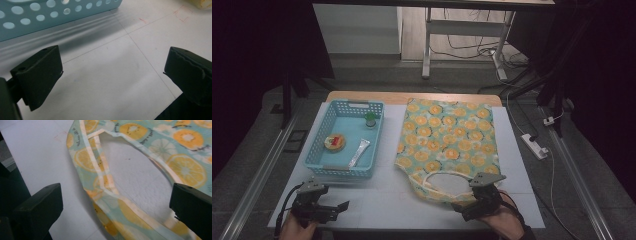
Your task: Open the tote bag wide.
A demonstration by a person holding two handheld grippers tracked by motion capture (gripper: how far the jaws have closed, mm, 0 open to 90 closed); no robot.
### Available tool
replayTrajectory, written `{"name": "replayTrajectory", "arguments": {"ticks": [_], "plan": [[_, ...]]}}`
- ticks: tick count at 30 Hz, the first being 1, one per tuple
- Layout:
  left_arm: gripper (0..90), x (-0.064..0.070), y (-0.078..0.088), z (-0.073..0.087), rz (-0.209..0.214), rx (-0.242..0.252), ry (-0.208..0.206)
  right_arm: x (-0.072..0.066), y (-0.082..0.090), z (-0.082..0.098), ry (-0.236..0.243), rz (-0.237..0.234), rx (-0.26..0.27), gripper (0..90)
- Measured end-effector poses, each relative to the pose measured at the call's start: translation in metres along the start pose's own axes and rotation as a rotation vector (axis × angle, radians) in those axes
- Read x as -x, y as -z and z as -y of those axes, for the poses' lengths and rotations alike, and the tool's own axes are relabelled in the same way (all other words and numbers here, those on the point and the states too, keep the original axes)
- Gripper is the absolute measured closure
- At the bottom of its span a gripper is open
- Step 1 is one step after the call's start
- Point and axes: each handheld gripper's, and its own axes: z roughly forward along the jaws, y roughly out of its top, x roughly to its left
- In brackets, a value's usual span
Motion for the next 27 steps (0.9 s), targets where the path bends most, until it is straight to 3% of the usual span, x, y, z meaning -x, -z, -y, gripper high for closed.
{"name": "replayTrajectory", "arguments": {"ticks": [7, 11, 12, 14, 15, 18, 21, 24, 25, 27], "plan": [[2.3, 0.0, -0.001, 0.0, -0.002, -0.004, -0.002, -0.007, -0.019, -0.006, 0.046, -0.033, -0.059, 1.9], [2.5, 0.0, -0.001, 0.0, -0.004, -0.007, 0.001, -0.009, -0.026, -0.006, 0.053, -0.057, -0.083, 11.0], [2.6, 0.0, -0.001, 0.0, -0.004, -0.008, 0.0, -0.009, -0.027, -0.006, 0.06, -0.072, -0.091, 17.8], [2.6, 0.0, -0.001, 0.0, -0.005, -0.008, -0.001, -0.009, -0.028, -0.007, 0.063, -0.072, -0.094, 20.9], [2.6, 0.0, -0.001, 0.0, -0.005, -0.009, 0.0, -0.009, -0.028, -0.007, 0.073, -0.084, -0.105, 30.5], [2.7, 0.0, -0.001, 0.0, -0.005, -0.01, -0.001, -0.009, -0.029, -0.007, 0.084, -0.092, -0.119, 37.8], [2.8, 0.001, -0.001, 0.0, -0.005, -0.011, -0.001, -0.009, -0.027, -0.008, 0.095, -0.119, -0.13, 62.4], [3.0, 0.001, -0.001, -0.001, -0.004, -0.014, -0.002, -0.009, -0.026, -0.009, 0.096, -0.136, -0.136, 69.8], [3.1, 0.001, -0.001, -0.001, -0.004, -0.014, -0.002, -0.008, -0.027, -0.009, 0.101, -0.138, -0.152, 78.8], [3.2, 0.001, -0.001, -0.001, -0.005, -0.015, -0.004, -0.008, -0.027, -0.009, 0.104, -0.144, -0.162, 87.5]]}}
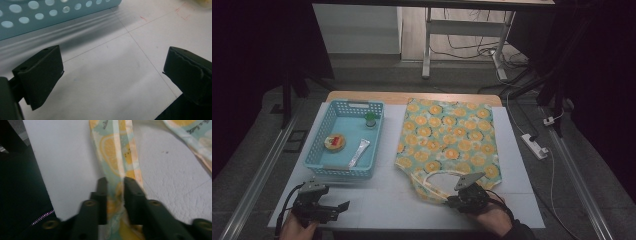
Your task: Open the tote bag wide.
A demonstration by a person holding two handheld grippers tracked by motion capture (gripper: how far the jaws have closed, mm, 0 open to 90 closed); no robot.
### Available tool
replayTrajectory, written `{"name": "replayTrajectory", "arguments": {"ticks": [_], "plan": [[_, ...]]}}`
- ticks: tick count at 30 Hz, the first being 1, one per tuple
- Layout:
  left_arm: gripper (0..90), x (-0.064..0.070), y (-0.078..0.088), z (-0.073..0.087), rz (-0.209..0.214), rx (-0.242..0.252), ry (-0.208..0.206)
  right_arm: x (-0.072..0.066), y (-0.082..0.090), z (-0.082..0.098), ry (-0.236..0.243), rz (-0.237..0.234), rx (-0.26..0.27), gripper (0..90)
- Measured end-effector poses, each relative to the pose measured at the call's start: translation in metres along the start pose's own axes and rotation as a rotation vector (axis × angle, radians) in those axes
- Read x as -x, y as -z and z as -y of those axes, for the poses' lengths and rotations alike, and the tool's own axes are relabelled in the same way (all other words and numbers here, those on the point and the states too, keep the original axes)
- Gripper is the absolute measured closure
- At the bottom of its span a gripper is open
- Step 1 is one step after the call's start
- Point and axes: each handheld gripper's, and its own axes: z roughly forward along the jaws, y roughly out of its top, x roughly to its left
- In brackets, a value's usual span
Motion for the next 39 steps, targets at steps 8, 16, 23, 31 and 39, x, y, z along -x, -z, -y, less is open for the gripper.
{"name": "replayTrajectory", "arguments": {"ticks": [8, 16, 23, 31, 39], "plan": [[3.3, 0.0, 0.0, 0.0, -0.001, 0.0, 0.005, 0.006, 0.012, -0.009, -0.021, 0.012, 0.049, 90.0], [3.4, 0.0, 0.0, 0.0, 0.001, 0.0, 0.008, 0.031, 0.022, -0.021, -0.088, 0.014, 0.108, 90.0], [3.5, -0.001, 0.0, 0.0, 0.003, 0.0, 0.01, 0.054, 0.025, -0.031, -0.101, 0.045, 0.121, 90.0], [3.8, -0.002, -0.001, 0.0, 0.007, -0.002, 0.013, 0.09, 0.021, -0.045, -0.131, 0.087, 0.135, 90.0], [3.8, -0.002, -0.001, 0.0, 0.015, -0.002, 0.01, 0.123, 0.013, -0.06, -0.159, 0.123, 0.143, 90.0]]}}
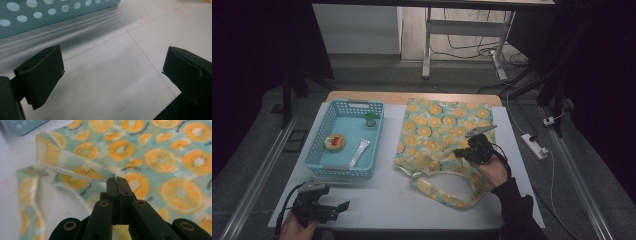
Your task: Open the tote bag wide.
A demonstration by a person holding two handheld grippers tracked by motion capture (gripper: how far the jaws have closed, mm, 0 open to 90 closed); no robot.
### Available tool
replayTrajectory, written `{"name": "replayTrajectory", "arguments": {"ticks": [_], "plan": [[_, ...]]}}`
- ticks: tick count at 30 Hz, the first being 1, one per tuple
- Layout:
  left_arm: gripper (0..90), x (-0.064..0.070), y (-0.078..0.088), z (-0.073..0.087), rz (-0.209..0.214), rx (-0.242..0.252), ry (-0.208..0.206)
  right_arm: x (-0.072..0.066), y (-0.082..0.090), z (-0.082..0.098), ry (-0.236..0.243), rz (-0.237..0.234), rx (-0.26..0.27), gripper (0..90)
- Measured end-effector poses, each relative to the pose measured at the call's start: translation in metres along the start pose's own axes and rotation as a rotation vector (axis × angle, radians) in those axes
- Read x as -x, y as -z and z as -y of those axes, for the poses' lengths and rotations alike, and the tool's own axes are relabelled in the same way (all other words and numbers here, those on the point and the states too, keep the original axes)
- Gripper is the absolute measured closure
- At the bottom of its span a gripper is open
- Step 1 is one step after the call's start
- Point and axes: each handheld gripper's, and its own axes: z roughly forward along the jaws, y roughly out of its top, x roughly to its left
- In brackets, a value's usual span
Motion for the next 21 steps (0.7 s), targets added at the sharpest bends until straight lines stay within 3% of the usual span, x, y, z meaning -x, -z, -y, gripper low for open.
{"name": "replayTrajectory", "arguments": {"ticks": [12, 21], "plan": [[3.8, 0.0, 0.0, 0.0, 0.018, -0.001, -0.014, 0.035, -0.017, -0.025, -0.025, 0.055, 0.039, 90.0], [3.8, -0.001, 0.0, 0.0, 0.019, 0.001, -0.005, 0.051, -0.025, -0.037, -0.036, 0.081, 0.055, 90.0]]}}
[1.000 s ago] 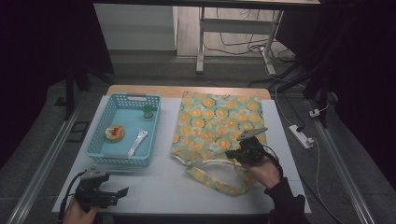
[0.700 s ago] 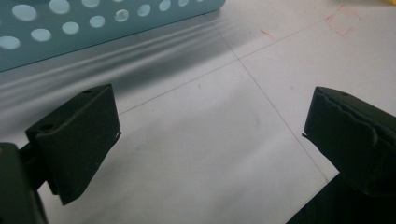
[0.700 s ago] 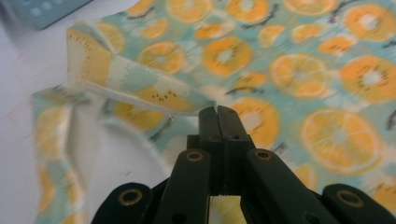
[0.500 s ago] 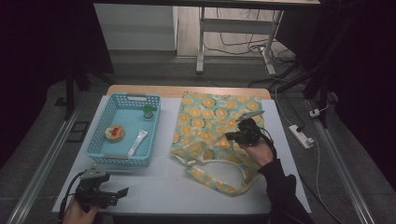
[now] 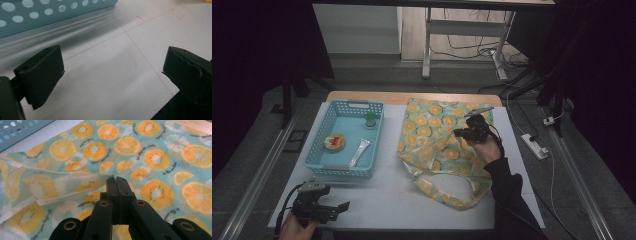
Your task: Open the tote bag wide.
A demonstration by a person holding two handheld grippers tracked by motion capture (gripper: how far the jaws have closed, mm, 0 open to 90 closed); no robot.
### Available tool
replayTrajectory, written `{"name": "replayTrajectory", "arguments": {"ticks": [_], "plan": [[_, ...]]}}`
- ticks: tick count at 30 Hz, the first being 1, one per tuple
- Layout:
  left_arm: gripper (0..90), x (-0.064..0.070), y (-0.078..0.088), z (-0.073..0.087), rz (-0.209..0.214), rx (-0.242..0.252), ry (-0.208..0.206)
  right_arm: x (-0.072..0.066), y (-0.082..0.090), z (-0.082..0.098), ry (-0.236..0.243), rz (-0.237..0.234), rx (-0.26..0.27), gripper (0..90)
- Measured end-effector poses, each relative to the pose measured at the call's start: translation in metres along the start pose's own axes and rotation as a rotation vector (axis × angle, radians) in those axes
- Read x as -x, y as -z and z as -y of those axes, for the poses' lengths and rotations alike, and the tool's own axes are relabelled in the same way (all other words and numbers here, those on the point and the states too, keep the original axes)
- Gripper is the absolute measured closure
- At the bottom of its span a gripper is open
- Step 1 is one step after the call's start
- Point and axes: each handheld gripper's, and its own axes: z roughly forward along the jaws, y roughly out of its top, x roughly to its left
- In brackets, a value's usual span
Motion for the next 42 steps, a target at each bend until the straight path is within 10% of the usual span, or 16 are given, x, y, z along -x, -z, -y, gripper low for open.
{"name": "replayTrajectory", "arguments": {"ticks": [21, 29, 42], "plan": [[3.8, -0.001, 0.0, 0.0, 0.006, -0.002, 0.006, 0.024, -0.036, -0.018, -0.011, 0.055, -0.004, 90.0], [3.8, -0.001, 0.0, 0.0, 0.005, -0.005, 0.005, 0.03, -0.056, -0.004, 0.002, 0.07, -0.084, 89.2], [3.9, -0.001, 0.0, 0.0, 0.006, -0.001, 0.002, 0.024, -0.047, -0.006, 0.013, 0.064, -0.057, 60.9]]}}
